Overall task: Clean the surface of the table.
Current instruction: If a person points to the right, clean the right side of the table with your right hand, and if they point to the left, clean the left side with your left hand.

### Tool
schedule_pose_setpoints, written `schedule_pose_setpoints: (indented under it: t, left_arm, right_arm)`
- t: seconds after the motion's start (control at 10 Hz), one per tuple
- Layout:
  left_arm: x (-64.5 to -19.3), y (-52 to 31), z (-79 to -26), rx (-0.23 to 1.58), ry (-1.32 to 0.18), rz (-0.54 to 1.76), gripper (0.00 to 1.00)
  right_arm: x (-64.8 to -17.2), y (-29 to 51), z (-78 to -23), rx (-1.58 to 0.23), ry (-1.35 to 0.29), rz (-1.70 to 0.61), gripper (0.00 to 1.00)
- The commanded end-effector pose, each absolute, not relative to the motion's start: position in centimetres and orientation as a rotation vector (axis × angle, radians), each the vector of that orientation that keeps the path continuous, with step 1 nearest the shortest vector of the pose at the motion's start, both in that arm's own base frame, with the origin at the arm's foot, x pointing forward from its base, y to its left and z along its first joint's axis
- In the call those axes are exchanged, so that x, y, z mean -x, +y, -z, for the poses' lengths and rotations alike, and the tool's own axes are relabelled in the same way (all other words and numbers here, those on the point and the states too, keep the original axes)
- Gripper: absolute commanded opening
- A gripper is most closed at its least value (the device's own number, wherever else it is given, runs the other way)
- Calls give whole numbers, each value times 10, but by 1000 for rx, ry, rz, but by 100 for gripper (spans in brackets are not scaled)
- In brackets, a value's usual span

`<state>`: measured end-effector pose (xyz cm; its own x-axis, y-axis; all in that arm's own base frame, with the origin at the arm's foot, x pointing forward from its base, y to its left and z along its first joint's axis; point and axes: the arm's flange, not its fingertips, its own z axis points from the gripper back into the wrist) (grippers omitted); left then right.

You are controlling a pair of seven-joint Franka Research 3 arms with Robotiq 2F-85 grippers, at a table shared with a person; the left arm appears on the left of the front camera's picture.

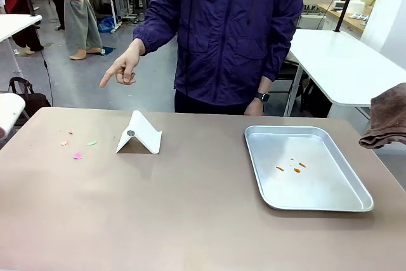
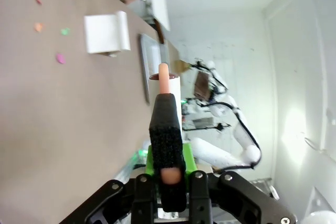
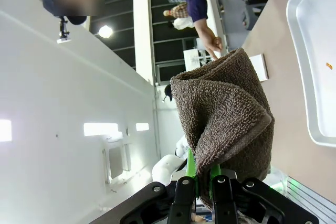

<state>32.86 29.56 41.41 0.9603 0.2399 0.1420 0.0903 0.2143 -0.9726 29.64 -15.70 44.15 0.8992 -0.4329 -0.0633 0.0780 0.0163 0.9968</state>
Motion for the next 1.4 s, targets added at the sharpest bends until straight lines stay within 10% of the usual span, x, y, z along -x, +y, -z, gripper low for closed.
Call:
schedule_pose_setpoints:
  t: [0.0,1.3]
  left_arm:
    - [-341,278,-409,1207,-285,-170,22]
    - [-402,258,-331,822,-340,-381,22]
  right_arm:
    - [-297,-155,-446,-1519,-300,398,0]
    - [-297,-155,-446,-1519,-300,398,0]
